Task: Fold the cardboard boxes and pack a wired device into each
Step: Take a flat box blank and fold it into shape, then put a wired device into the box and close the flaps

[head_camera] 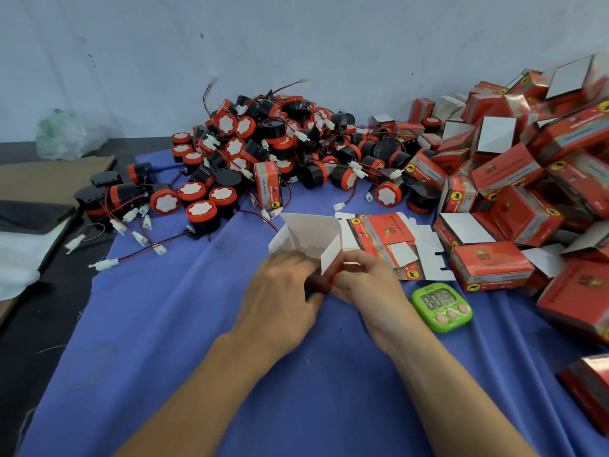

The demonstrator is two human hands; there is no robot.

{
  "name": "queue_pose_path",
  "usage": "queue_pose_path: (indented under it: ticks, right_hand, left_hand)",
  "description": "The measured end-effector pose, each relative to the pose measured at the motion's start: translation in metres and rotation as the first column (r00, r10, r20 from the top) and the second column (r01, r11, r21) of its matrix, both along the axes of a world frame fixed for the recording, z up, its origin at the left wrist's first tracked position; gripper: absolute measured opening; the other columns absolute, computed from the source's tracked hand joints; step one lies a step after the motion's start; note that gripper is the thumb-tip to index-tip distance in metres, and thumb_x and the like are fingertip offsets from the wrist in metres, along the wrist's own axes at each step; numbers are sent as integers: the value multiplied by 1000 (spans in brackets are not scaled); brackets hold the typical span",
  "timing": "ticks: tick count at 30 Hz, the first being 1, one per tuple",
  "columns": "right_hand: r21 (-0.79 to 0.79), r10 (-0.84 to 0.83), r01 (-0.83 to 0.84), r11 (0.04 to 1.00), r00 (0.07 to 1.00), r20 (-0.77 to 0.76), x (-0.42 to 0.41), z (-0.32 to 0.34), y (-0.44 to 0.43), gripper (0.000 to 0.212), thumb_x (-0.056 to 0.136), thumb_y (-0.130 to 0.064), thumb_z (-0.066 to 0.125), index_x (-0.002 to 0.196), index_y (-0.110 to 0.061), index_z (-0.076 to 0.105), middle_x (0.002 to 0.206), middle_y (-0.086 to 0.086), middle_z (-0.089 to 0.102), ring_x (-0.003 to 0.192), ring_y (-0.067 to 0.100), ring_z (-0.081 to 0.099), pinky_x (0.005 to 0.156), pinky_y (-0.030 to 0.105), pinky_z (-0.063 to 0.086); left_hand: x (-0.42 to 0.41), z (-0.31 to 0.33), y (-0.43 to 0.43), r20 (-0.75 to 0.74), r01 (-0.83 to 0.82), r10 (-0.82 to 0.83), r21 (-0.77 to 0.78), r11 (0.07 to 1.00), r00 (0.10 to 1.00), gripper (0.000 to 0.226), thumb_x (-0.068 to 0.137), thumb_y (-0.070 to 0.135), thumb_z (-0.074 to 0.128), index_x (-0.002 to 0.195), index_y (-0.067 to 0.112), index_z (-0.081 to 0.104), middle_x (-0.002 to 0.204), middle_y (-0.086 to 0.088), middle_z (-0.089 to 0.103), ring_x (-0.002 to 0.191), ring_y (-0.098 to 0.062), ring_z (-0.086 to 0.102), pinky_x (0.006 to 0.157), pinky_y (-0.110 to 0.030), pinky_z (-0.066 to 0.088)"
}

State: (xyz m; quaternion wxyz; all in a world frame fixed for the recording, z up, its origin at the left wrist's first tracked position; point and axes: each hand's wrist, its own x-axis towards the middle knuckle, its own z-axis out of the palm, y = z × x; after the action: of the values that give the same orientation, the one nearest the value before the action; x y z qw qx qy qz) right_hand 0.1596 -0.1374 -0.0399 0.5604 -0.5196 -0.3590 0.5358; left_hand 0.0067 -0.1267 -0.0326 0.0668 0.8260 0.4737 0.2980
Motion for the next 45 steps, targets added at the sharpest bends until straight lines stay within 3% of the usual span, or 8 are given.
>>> queue_pose_path:
  ticks: [3, 10, 14, 19, 27, 32, 38, 45]
  right_hand:
    - [4, 5, -6, 1000, 996, 89, 0, -1, 0, 34, 79, 13, 59, 99, -9, 76, 90, 12, 78, 87, 23, 76, 73, 26, 59]
    - [38, 19, -27, 999, 979, 201, -2, -1, 0, 39, 76, 12, 54, 92, -12, 80, 84, 5, 78, 69, 9, 68, 67, 23, 52]
    - [61, 31, -50, 997, 960, 277, -4, 0, -3, 40, 77, 9, 54, 95, -16, 80, 89, 1, 79, 78, 7, 67, 74, 26, 52]
    - [191, 172, -235, 953, 938, 301, -5, 2, -8, 56, 73, -4, 59, 122, -28, 70, 112, -3, 75, 111, 20, 68, 95, 37, 57]
    - [258, 9, -180, 949, 835, 550, -2, -1, -6, 53, 74, -3, 74, 120, -28, 69, 111, -15, 73, 112, 5, 66, 100, 32, 52]
    - [145, 66, -207, 968, 760, 646, -4, -3, -6, 48, 79, -11, 73, 122, -29, 67, 111, -15, 72, 110, 4, 64, 99, 35, 52]
    - [110, 90, -215, 970, 745, 661, -5, 0, -7, 40, 79, -23, 76, 117, -32, 66, 109, -14, 71, 107, 7, 63, 96, 37, 52]
    - [132, 107, -251, 959, 752, 650, -8, 3, -12, 39, 78, -22, 80, 114, -32, 67, 107, -16, 72, 103, 4, 65, 94, 34, 53]
  left_hand:
    - [4, -2, -2, -52, 0, 2, 31, 1000, 999, 50, 75, 15, 80, 124, 18, 67, 118, 2, 69, 109, -18, 54, 98, -29, 46]
    - [5, 5, 6, -240, 16, -1, 60, 998, 971, 40, 75, 34, 73, 112, 20, 66, 106, 4, 66, 101, -20, 58, 99, -29, 41]
    - [1, 12, 10, -235, 27, -44, -77, 997, 971, 44, 81, 41, 71, 120, 25, 59, 112, 8, 59, 103, -17, 55, 81, -25, 36]
    - [-2, 12, 8, -232, 47, -74, -118, 992, 970, 54, 85, 45, 71, 134, 29, 54, 123, 9, 60, 112, -14, 55, 96, -32, 47]
    - [5, 7, -2, -241, -10, 22, 51, 999, 970, 52, 79, 38, 68, 126, 24, 52, 116, 5, 59, 105, -19, 55, 93, -32, 43]
    - [8, 6, -3, -313, -90, 65, -67, 994, 947, 52, 83, 39, 62, 127, 26, 37, 118, 4, 54, 104, -18, 52, 91, -30, 44]
    - [-7, 28, -6, -250, -5, -67, -274, 962, 966, 37, 74, 34, 58, 106, 40, 41, 86, 19, 47, 85, -12, 51, 59, -19, 35]
    - [-19, 37, 6, -230, -49, -34, -346, 937, 973, 27, 99, 11, 45, 99, 25, 68, 84, 9, 62, 83, -23, 58, 71, -41, 53]
